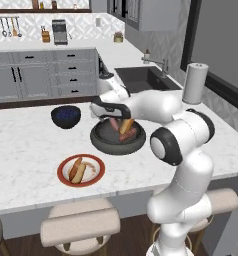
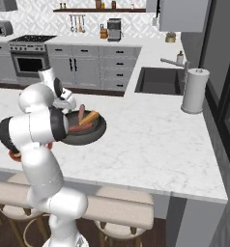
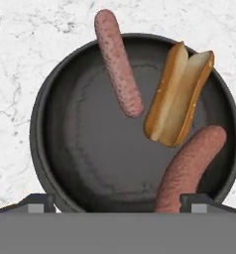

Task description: Place one bun and one sausage from the bowl on each plate.

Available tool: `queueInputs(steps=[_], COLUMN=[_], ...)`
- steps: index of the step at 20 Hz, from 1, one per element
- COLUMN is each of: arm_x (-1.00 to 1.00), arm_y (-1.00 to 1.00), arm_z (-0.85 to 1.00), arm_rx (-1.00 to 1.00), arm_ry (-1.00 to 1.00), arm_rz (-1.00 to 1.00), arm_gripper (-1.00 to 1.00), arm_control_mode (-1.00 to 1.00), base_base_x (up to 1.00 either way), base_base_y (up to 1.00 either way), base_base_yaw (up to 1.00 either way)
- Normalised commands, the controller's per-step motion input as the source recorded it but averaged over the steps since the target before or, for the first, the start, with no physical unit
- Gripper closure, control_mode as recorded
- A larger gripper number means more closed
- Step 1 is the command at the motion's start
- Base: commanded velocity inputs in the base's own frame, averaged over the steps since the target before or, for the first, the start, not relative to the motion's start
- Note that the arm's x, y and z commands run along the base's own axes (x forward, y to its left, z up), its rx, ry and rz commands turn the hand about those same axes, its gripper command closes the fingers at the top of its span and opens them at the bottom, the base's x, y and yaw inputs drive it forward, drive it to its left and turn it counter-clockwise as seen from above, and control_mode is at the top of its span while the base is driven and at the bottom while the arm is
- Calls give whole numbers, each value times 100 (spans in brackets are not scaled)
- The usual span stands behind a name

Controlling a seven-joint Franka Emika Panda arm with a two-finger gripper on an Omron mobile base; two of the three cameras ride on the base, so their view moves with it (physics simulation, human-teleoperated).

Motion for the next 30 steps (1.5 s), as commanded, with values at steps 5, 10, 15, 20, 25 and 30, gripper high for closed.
queueInputs(steps=[5, 10, 15, 20, 25, 30], arm_x=[71, 65, 52, 40, 20, 2], arm_y=[-29, -12, 0, 0, 0, 0], arm_z=[-34, -48, -36, -23, -26, -11], arm_rx=[0, 0, 0, -1, -2, -1], arm_ry=[0, 0, 0, 0, 0, 0], arm_rz=[13, 14, 18, 15, 5, 0], arm_gripper=[-100, -100, -100, -100, -100, 100], arm_control_mode=[-100, -100, -100, -100, -100, -100], base_base_x=[0, 0, 0, 0, 0, 0], base_base_y=[0, 0, 0, 0, 0, 0], base_base_yaw=[0, 0, 0, 0, 0, 0])
